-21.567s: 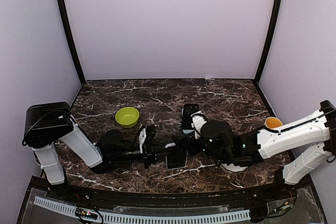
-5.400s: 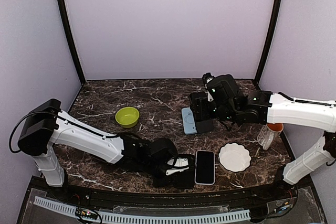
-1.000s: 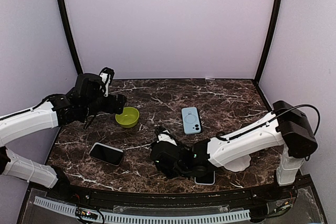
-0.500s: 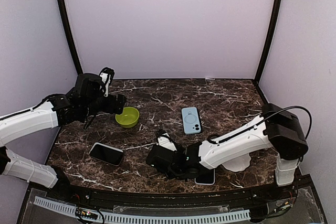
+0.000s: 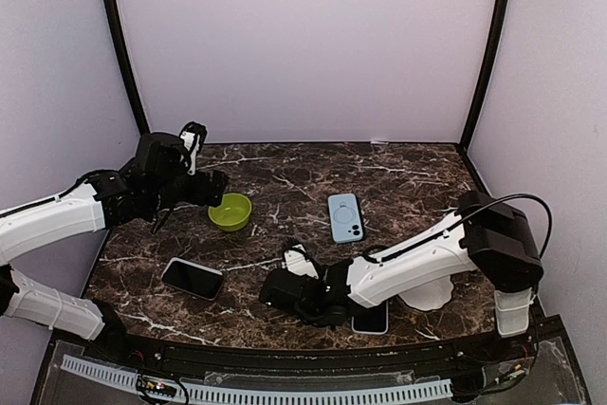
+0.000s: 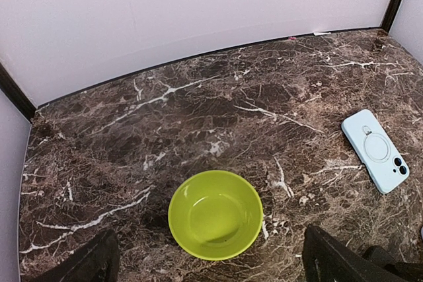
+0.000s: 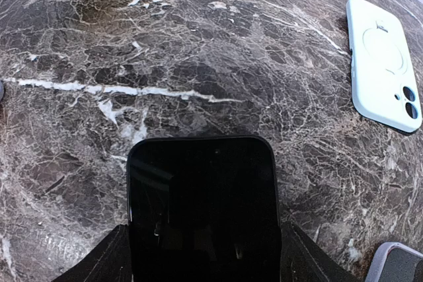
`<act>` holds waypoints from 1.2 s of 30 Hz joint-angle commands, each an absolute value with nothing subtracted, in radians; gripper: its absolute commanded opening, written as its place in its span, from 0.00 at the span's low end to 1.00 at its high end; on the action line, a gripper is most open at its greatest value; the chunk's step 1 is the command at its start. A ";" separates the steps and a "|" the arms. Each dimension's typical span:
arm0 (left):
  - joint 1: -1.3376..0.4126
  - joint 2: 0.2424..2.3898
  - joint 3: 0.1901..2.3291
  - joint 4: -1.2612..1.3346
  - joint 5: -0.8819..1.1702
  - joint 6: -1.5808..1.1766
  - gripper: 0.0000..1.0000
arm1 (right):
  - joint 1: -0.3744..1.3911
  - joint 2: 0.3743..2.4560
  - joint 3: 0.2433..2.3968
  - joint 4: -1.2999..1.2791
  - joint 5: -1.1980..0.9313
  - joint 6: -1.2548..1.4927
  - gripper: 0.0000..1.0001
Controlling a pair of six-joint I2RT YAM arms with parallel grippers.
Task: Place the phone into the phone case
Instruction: Install the phone into the phone case.
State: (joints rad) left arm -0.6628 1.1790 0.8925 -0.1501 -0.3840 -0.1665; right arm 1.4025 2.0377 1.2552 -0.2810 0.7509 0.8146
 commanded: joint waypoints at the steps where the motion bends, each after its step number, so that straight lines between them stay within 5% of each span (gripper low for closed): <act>1: -0.656 1.169 0.876 -0.132 -0.395 -0.152 0.99 | 1.416 2.063 1.277 -0.391 0.764 0.847 0.62; 17: -0.656 1.168 0.877 -0.133 -0.384 -0.146 0.99 | 1.414 1.965 1.388 -0.450 0.655 0.708 0.79; 26: -0.655 1.164 0.877 -0.132 -0.381 -0.146 0.99 | 1.416 1.976 1.415 -0.548 0.535 0.788 0.36; 36: -0.657 1.169 0.875 -0.131 -0.380 -0.143 0.99 | 1.420 2.044 1.405 -0.610 0.452 0.872 0.21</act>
State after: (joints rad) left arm -0.6628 1.1790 0.8925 -0.1501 -0.3820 -0.1574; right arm 1.4113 1.9957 1.3949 -0.5613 0.4931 0.8265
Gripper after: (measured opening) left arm 0.988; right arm 0.236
